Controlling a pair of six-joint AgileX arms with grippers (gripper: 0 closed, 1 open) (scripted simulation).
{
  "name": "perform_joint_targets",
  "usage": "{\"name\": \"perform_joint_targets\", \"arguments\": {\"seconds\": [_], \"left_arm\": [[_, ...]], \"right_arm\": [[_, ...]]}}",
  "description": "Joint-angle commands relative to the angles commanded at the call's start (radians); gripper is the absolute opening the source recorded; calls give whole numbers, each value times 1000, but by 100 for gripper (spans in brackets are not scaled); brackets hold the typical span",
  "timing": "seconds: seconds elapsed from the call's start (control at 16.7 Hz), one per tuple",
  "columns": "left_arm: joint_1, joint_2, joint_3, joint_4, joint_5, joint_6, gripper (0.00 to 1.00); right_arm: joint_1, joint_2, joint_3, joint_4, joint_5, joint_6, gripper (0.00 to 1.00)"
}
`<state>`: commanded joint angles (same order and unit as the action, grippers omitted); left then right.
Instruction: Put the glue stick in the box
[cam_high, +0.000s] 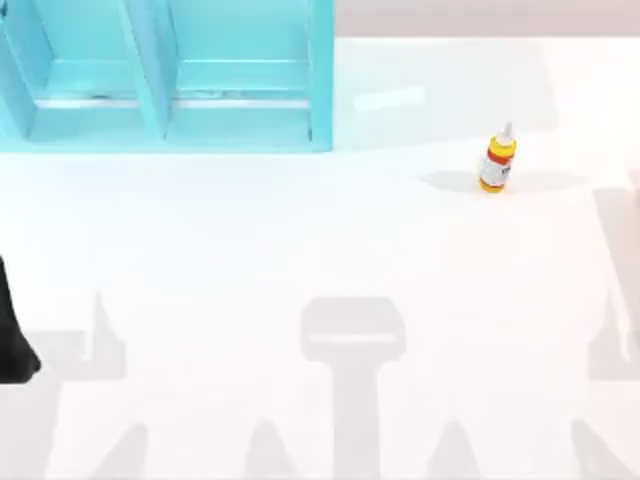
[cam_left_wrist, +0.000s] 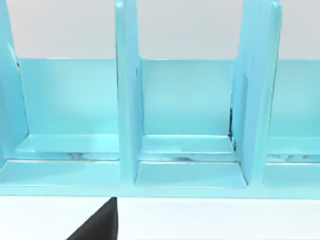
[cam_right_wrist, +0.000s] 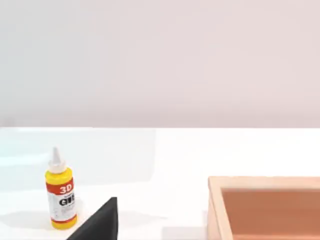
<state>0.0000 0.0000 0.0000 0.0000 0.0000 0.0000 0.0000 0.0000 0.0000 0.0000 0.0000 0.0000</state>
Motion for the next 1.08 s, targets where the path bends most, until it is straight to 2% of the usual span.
{"name": "perform_joint_targets", "arguments": {"seconds": [0.24, 0.48, 0.78, 1.08], "left_arm": [[0, 0, 0, 0, 0, 0, 100], [0, 0, 0, 0, 0, 0, 100], [0, 0, 0, 0, 0, 0, 100], [0, 0, 0, 0, 0, 0, 100]], "right_arm": [[-2, 26, 24, -15, -10, -18, 100], [-15, 194, 183, -114, -76, -133, 100], [-41, 582, 542, -341, -225, -396, 100], [-72, 1099, 1017, -641, -422, -746, 100]]}}
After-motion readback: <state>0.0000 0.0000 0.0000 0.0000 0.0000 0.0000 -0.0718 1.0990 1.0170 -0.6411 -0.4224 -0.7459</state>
